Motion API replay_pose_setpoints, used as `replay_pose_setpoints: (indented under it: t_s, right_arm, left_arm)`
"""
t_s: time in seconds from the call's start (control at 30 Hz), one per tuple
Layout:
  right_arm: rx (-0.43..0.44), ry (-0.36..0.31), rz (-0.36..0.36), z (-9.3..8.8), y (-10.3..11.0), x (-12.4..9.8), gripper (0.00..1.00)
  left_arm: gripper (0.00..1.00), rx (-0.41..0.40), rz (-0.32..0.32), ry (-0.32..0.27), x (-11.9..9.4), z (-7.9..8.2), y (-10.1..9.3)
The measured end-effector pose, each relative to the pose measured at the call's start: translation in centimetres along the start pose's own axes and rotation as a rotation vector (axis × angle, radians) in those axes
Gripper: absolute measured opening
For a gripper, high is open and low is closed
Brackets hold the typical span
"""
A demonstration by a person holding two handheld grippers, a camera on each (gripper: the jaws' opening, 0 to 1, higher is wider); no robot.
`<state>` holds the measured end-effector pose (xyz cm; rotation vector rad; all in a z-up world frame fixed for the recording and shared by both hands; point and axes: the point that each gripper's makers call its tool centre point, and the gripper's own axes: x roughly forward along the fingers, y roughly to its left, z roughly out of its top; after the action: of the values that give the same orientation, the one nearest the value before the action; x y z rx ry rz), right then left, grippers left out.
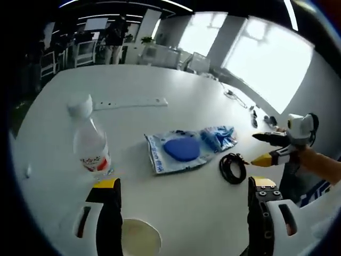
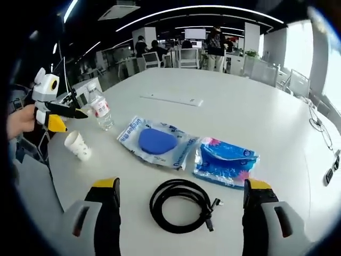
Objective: Arrange the tabletop items into an orderly group along one side of the table until the central work area is clear of visible clutter.
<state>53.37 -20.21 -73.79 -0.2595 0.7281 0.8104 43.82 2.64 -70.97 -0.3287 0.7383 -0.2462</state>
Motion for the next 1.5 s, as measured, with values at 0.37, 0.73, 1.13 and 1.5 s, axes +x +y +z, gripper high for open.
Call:
replay_pose_setpoints:
  t_s: [0.37,0.73,1.13,1.5]
  right_arm:
    - [0.001,-0.019,-0.030,-0.4,-0.1,-2.5,0.95]
    - [0.022,-0.004,-0.066,-2.0,-0.7,-4.4,0.92]
    - [0.031,-0.008,-0.067,-1.9,-0.3,-4.4,0.90]
    - [0.040,-0.002,-0.071,-2.3,-0.7,-4.7,0.88]
  left_arm:
    - [0.96,0.014,0.029,-0.019,-3.8,-1.2,1.4]
    - [0.96,0.003,0.051,-0.009,-6.2,-3.2,2.9]
    - [0.96,0.006,0.053,-0.011,-6.6,-3.2,3.1]
    - [0.96,0.060,0.073,0.041,-5.6,-5.9,3.4]
